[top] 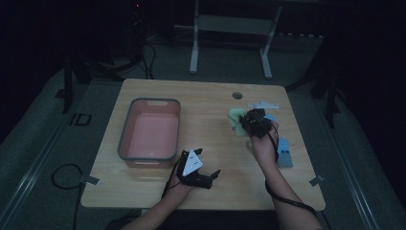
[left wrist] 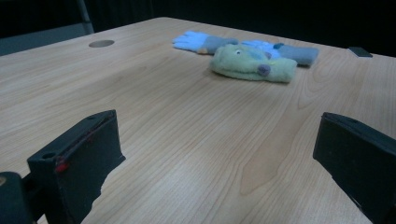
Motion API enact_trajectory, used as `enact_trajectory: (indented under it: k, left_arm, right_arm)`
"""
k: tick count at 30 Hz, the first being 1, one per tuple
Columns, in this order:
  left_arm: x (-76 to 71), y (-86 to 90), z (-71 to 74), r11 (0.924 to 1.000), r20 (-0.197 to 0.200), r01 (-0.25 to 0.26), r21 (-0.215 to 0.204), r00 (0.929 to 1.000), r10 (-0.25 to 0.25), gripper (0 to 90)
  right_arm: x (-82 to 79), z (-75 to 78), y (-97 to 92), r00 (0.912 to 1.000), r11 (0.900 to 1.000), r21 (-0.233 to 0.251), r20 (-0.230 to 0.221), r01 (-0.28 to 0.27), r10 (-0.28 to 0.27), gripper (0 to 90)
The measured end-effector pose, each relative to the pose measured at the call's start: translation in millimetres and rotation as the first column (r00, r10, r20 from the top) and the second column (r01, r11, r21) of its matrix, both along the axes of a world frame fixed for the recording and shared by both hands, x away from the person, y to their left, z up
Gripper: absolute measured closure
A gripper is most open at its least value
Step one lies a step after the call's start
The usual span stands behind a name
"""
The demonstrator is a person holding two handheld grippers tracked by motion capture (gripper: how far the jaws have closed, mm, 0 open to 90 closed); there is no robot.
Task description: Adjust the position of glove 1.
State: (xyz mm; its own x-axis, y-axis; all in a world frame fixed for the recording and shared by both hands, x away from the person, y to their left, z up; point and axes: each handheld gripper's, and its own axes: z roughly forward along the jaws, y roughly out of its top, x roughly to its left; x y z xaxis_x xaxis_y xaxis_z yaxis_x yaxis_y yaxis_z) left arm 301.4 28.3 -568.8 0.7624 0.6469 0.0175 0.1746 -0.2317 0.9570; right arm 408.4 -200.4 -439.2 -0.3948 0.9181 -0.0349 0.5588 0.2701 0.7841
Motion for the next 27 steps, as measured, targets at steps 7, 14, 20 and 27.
enact_trajectory:
  k: [7,14,20,27]
  left_arm:
    - [-0.4,-0.4,0.1,1.0000,0.003,0.001,0.005,1.0000,-0.001,1.3]
    - [-0.5,-0.4,-0.1,1.0000,0.003,0.002,0.000,1.0000,-0.002,1.3]
    - [-0.2,0.0,0.0,1.0000,0.002,0.004,0.000,1.0000,-0.004,1.3]
    - [-0.3,0.0,0.0,1.0000,0.003,0.005,0.003,1.0000,-0.005,1.3]
  right_arm:
    - [-29.7,-11.6,8.5,0.9995,0.9995,0.019,-0.017,0.025,-0.025,82.9]
    - [-43.6,-32.3,15.4,0.9972,0.9973,0.027,-0.035,0.068,-0.067,83.0]
    - [-49.5,-49.7,18.8,0.9943,0.9957,0.036,-0.067,0.085,-0.082,83.0]
    - [-49.7,-64.4,21.2,0.9918,0.9955,0.027,-0.092,0.091,-0.088,82.8]
